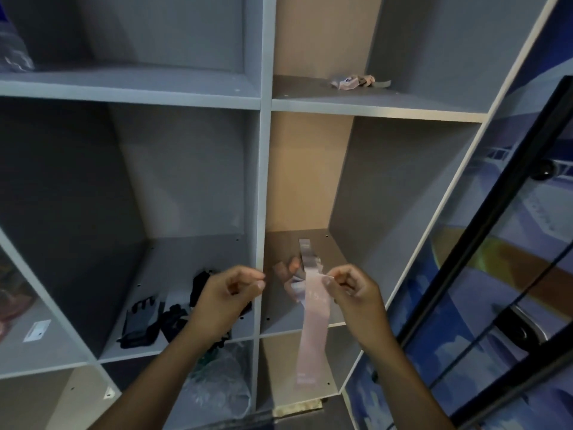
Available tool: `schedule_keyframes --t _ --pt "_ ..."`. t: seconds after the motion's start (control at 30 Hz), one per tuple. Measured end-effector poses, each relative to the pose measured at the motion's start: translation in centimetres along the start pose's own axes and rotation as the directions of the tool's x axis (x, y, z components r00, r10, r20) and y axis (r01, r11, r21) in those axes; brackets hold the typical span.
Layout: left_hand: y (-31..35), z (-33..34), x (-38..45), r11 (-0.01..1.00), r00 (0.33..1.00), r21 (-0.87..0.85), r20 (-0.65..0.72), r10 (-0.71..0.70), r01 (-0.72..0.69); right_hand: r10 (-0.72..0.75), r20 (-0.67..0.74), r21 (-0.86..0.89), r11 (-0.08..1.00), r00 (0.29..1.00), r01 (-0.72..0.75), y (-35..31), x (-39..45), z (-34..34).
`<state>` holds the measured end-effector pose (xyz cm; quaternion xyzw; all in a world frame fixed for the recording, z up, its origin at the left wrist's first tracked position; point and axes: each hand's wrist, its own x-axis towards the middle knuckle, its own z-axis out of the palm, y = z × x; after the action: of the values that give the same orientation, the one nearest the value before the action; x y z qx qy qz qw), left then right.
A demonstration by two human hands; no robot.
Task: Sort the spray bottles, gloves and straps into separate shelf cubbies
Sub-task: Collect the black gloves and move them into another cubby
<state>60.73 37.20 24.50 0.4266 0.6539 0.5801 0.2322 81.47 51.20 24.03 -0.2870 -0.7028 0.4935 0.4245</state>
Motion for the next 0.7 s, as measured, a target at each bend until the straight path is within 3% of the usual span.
schedule_keyframes --t 0.27,0.53,0.7 --pt "-9.1 -0.9 0.8 0.987 0.988 -0.063 0.047 -0.148 0.151 0.056 0.014 -0.133 0.990 0.998 -0.054 7.3 3.3 0.4" --pt "-14.7 -3.1 2.1 0.970 0.969 -0.087 -0.078 -0.234 0.227 0.129 0.099 -0.271 0.957 0.987 -0.098 15.5 15.3 4.7" --pt "-18.0 -6.1 1.3 0.948 0.925 -0.091 -0.207 -0.318 0.306 0.070 0.186 -0.501 0.865 0.980 0.033 23.4 19.9 8.7"
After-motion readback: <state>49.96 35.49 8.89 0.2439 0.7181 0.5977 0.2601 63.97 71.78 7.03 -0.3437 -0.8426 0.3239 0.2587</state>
